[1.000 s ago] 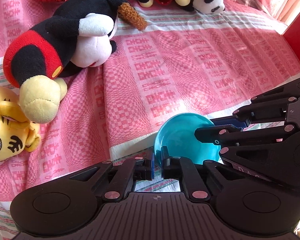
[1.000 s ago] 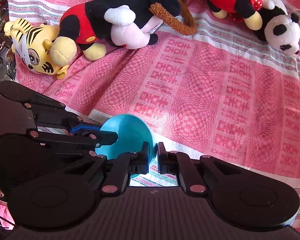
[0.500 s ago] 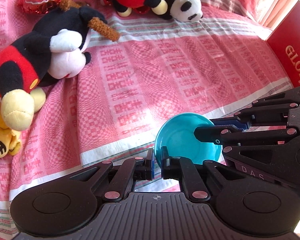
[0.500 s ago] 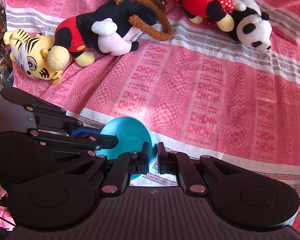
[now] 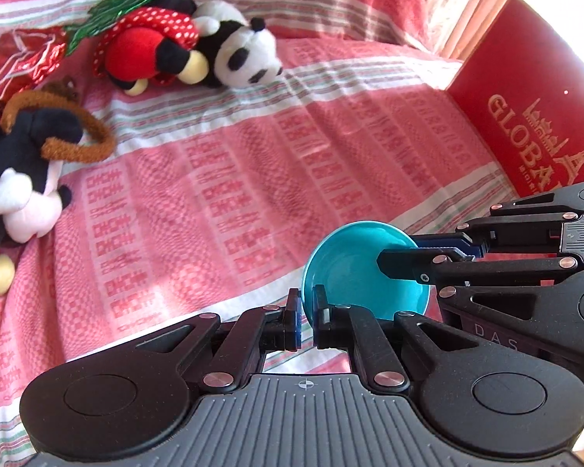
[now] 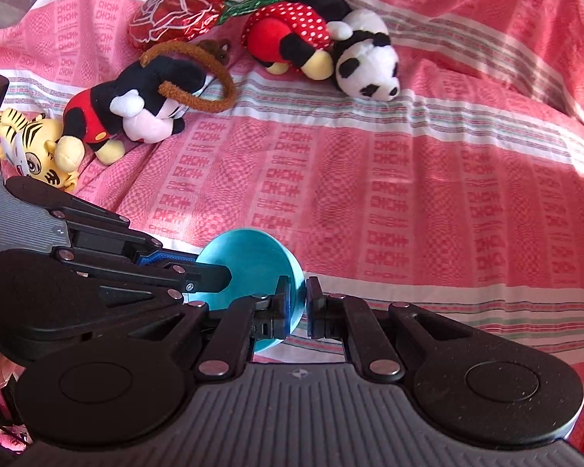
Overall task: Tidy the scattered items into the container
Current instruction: 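Lift the blue bowl with the left gripper and carry it into the red box, then open the left gripper to drop the blue bowl in the box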
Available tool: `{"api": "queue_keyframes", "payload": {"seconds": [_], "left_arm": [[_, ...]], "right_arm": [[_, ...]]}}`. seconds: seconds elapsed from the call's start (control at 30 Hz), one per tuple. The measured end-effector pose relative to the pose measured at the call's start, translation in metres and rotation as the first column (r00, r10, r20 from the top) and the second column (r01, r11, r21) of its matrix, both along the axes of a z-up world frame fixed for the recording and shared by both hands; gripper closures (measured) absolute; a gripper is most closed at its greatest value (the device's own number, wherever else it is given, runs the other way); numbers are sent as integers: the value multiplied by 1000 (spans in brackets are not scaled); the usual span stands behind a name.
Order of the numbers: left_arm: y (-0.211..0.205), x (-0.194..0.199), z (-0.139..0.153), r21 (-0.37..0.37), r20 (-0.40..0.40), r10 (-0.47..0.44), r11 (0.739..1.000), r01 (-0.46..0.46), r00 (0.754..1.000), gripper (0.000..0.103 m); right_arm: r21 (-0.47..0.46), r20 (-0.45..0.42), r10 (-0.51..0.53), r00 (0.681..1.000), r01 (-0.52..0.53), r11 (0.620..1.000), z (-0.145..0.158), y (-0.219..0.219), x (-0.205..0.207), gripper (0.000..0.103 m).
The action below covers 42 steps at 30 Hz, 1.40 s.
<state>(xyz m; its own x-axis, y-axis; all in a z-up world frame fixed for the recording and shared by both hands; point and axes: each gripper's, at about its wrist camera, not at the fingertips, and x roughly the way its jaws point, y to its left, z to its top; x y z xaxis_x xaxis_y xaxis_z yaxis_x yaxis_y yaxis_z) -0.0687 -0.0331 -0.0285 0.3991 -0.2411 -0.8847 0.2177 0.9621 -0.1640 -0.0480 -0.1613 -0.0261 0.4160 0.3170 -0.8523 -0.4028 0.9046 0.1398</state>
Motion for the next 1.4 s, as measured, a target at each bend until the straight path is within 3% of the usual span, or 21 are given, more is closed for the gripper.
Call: {"api": "queue_keyframes", "payload": {"seconds": [0.27, 0.47, 0.63, 0.83, 0.93, 1.07, 1.17, 1.2, 1.23, 1.27, 1.3, 1.4], "left_arm": [[-74, 18, 41, -14, 108, -93, 995, 96, 990, 103], [-142, 37, 86, -28, 221, -190, 979, 201, 957, 103], [-211, 48, 123, -21, 317, -299, 947, 321, 900, 103], [-318, 49, 158, 4, 405, -438, 879, 477, 802, 103], [-363, 47, 160, 16, 406, -495, 845, 535, 769, 103], [-406, 48, 147, 43, 373, -548, 816, 576, 749, 103], [-422, 54, 132, 59, 335, -573, 805, 591, 748, 103], [-423, 56, 127, 53, 321, -578, 802, 595, 750, 98], [-423, 59, 125, 45, 311, -573, 806, 590, 758, 77], [-422, 60, 123, 44, 309, -564, 813, 581, 766, 75], [-418, 61, 122, 59, 320, -549, 825, 562, 772, 67], [-408, 70, 123, 77, 341, -509, 853, 516, 790, 43]], "right_arm": [[-8, 121, -88, 989, 90, 996, 44, -70, 0, 94], [-14, 238, -183, 954, 192, 981, 88, -136, -4, 94], [-18, 336, -280, 900, 303, 953, 131, -205, -14, 94], [-17, 420, -407, 812, 455, 891, 168, -291, -36, 94], [-21, 428, -455, 781, 511, 859, 171, -325, -45, 95], [-20, 398, -505, 766, 557, 830, 158, -355, -49, 94], [0, 337, -532, 777, 565, 825, 142, -369, -46, 92], [19, 326, -546, 772, 572, 820, 137, -372, -45, 91], [32, 320, -562, 763, 584, 811, 133, -372, -44, 84], [33, 327, -574, 751, 598, 801, 130, -374, -44, 63], [32, 342, -581, 739, 609, 793, 128, -376, -45, 55], [56, 335, -596, 729, 616, 785, 126, -380, -42, 53]]}}
